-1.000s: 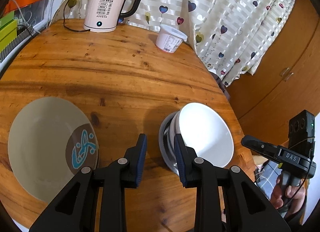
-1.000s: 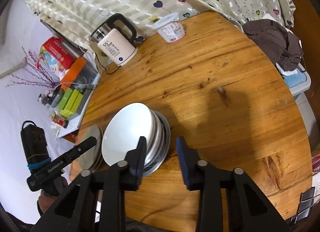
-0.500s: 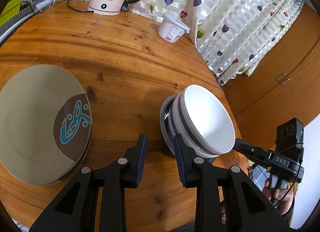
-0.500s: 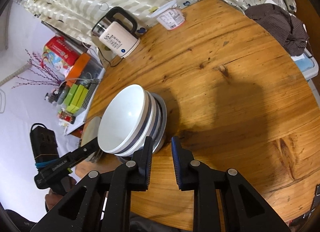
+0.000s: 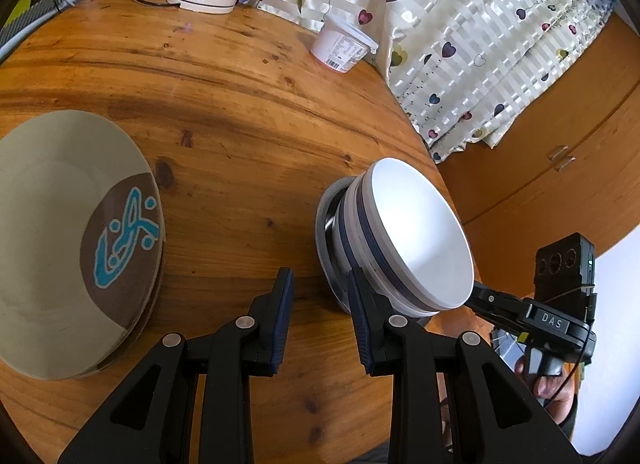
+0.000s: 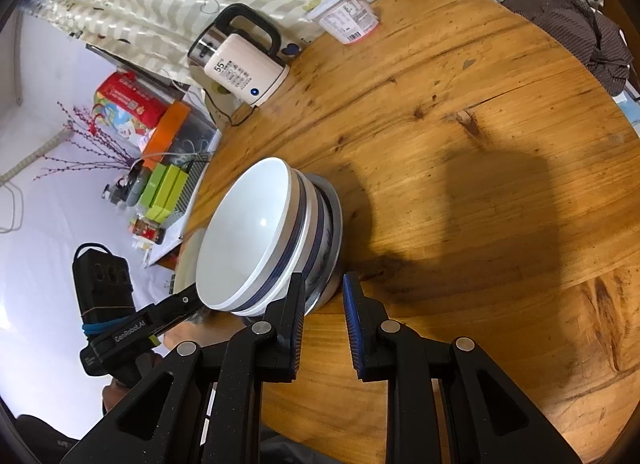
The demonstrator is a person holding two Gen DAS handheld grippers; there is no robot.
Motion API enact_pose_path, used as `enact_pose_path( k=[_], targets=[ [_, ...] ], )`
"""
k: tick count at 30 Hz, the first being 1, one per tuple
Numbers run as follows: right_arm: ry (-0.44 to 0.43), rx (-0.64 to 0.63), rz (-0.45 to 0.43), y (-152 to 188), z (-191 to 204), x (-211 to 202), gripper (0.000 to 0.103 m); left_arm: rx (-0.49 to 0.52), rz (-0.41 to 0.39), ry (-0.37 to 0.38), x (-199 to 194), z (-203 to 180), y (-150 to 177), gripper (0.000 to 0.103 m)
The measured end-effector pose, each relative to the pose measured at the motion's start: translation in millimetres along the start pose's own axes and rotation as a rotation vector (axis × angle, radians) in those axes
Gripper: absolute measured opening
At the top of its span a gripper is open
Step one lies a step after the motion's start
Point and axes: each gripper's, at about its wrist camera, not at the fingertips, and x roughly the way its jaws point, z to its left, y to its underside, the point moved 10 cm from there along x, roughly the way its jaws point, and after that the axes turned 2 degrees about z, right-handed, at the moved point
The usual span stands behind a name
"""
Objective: Organize plates and bowls
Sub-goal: 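Lower the white bowl into the steel bowl with the left gripper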
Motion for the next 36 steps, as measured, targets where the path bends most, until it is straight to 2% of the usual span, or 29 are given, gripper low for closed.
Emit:
enact_pose_path(
  k=[5,10,15,17,19,32,36],
  targets=[
    [-0.035,0.020,0.021,0,-1,7,0.011,-0.031,0.021,0.040,6,3,1,0.029],
    [-0.095,0.062,0.026,2,-5,9,0.010,-0.057,0.033,0.082,9,6,1,0.029],
    [-0.132,0.086,0.024,1,-7,8,0.009,-0.055,0.040,0.132,11,3,0,0.019],
    [-0.135,0.086,0.025,1,-8,8,0.008,-0.047,0.040,0.143,11,0,0,0.013],
    [-0.134,0.081,0.026,0,-8,7,0.008,-0.039,0.038,0.154,11,-2,-1,0.011],
    [-0.124,0.064,0.017,-2,-7,7,0.008,-0.051,0.038,0.201,14,0,-2,0.011],
    [-0.107,0.046,0.009,-3,-6,7,0.008,-0.037,0.030,0.183,13,-1,-1,0.011]
  ],
)
